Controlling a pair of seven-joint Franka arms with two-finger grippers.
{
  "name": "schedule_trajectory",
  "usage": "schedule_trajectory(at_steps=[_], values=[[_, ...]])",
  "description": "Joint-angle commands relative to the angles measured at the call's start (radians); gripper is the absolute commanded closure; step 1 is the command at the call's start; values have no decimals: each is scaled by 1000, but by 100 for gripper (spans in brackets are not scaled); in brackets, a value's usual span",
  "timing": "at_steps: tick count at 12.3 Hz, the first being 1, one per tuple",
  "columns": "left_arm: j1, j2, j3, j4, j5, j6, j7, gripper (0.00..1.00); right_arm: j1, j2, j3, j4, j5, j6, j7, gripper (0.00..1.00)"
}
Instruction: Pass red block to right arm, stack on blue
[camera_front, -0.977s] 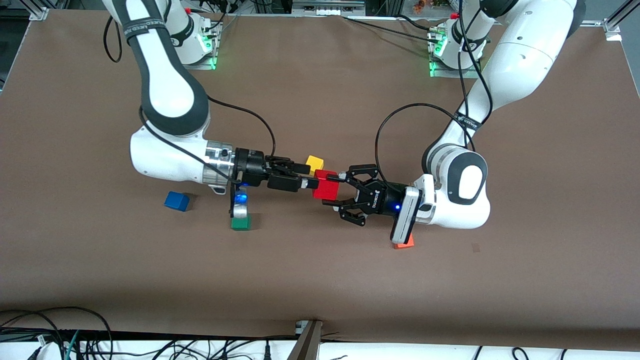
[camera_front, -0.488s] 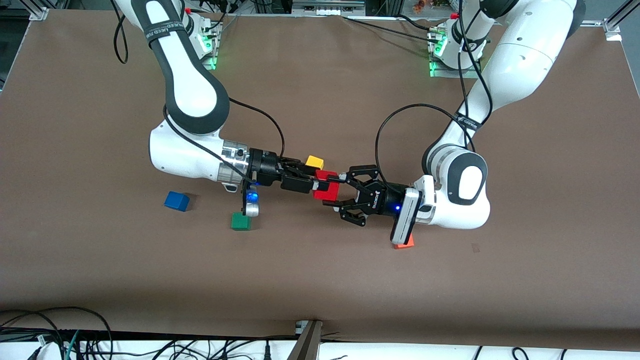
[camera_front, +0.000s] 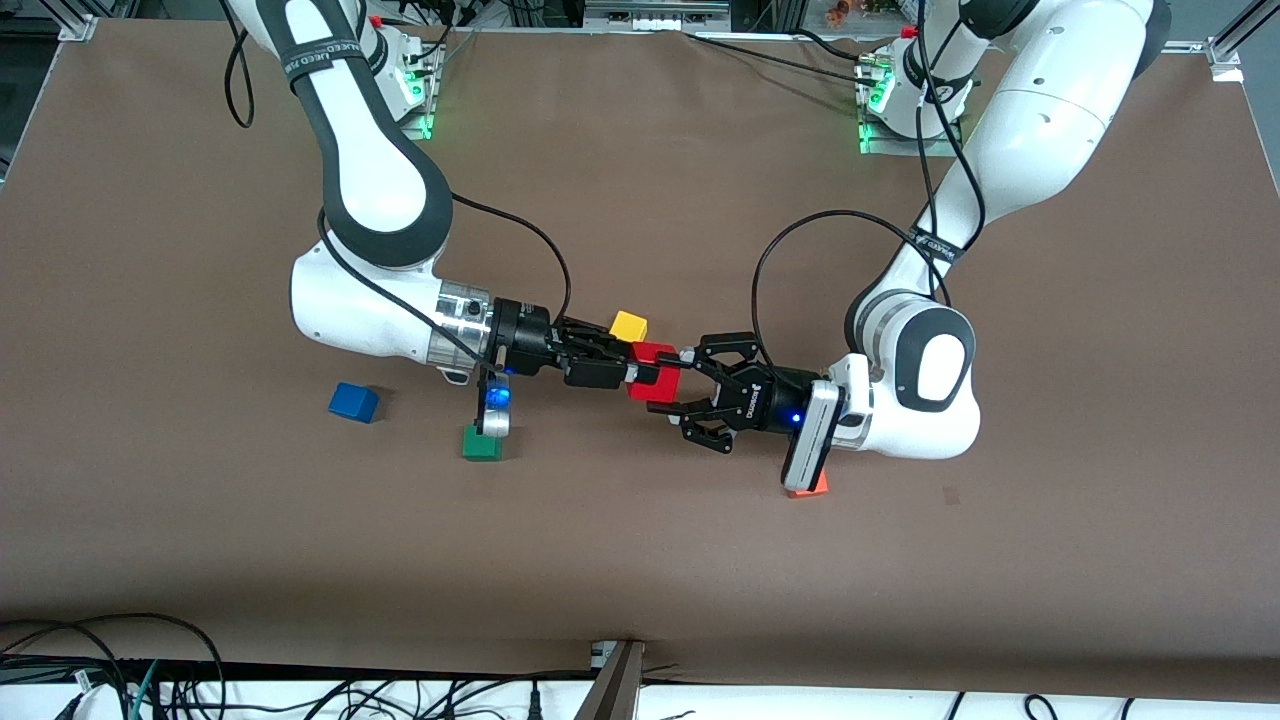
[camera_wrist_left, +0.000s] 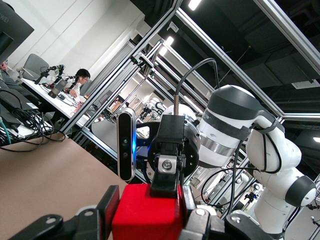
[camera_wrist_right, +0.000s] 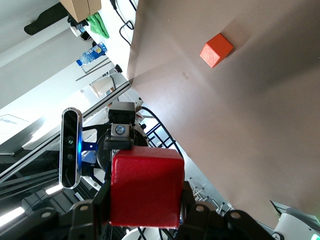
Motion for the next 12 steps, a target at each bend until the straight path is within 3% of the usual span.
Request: schedule_trajectory(at_steps=[1,2,6,8,12], values=[[39,2,-2,28,-32,-32,-33,70,1,-8,-9,-20,-5,-8,-7,100],[51,2,-2,25,-33,-38,-30,1,-8,-8,-14,-18,-15,-11,-12,100],[128,2,7,22,14,-63,-35,0,-42,-13,-15,-17,-83,-21,-19,100],[209,-12,24,34,200,-64,-143,0,-54,-19,-27,-5,-312,-25,-22,100],[392,-52,36,40,642,-64,-356,0,-67,-19,-92,-5,-917,-169,-66,100]])
